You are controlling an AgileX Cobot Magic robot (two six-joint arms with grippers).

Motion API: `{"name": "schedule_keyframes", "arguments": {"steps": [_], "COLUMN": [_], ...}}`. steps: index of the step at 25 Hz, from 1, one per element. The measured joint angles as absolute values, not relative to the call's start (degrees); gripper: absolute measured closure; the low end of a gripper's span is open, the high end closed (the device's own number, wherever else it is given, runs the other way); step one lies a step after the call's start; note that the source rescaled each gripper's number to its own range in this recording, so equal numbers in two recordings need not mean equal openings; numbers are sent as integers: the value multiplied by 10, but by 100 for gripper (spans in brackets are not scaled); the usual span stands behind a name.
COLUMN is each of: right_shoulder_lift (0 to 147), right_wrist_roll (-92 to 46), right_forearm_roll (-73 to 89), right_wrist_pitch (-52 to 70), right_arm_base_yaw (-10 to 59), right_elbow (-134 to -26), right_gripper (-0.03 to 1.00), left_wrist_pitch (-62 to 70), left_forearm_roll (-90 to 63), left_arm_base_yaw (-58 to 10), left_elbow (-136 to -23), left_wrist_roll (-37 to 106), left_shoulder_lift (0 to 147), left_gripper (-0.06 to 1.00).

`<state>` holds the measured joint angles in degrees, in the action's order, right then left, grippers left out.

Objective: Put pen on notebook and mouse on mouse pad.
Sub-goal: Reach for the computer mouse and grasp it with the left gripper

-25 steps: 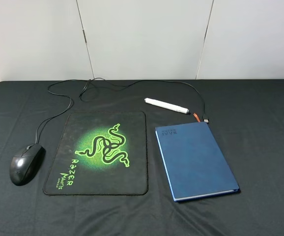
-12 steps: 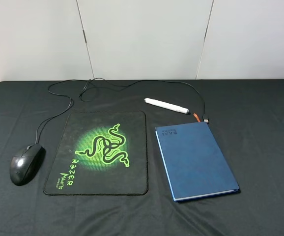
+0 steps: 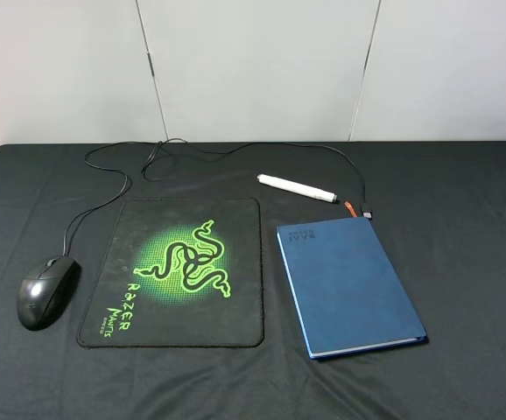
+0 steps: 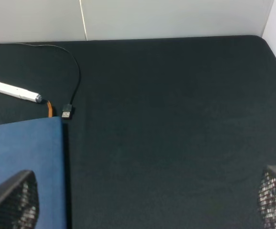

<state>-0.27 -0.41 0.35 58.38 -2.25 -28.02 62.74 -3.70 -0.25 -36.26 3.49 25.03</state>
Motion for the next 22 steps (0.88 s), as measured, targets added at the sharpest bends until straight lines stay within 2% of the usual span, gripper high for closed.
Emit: {"name": "schedule_keyframes", "arguments": {"steps": [13, 22], "right_shoulder_lift": [-3, -3], "right_wrist_roll": [-4, -4], "right_forearm_roll": [4, 4], "right_wrist_pitch": [584, 584], "right_arm_base_yaw": [-22, -22], "right_elbow": [-280, -280], "right_gripper": [-3, -3], "left_wrist_pitch": [574, 503], "left_forearm_roll": [-30, -4], "left_arm_base_yaw": [-3, -3], "left_elbow": [-363, -364], "left_wrist_roll": [34, 32], "left_shoulder_lift": [517, 648], "left_gripper": [-1, -1]}}
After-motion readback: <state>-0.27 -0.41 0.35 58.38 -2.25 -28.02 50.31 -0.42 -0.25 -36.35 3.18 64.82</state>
